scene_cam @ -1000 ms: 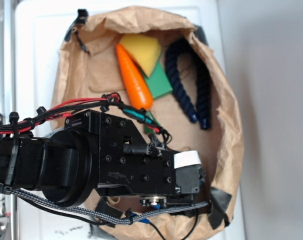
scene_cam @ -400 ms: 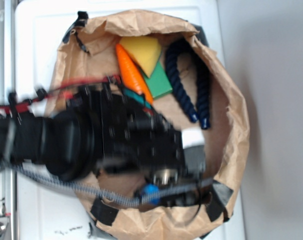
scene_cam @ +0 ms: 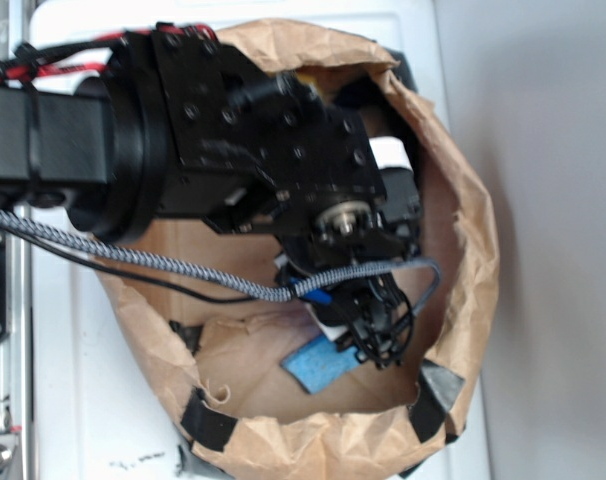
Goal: Grab the blue sponge.
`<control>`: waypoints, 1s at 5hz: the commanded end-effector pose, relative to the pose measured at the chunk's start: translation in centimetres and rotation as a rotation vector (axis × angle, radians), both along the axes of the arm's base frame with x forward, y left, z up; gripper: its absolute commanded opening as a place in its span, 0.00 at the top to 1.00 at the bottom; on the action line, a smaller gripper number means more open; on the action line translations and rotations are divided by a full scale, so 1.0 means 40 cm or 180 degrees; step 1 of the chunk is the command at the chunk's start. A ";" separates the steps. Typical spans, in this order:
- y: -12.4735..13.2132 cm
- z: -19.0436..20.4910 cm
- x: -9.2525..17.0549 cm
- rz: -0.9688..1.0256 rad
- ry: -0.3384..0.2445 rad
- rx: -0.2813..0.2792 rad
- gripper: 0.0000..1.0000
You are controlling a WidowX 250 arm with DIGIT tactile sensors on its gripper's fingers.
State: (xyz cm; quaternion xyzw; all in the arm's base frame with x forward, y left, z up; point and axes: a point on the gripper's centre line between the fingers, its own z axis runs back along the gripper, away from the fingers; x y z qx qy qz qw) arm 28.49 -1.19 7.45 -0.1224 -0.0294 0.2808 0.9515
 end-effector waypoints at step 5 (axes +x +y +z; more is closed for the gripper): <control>-0.159 -0.061 0.033 -0.0165 -0.0476 0.0406 0.00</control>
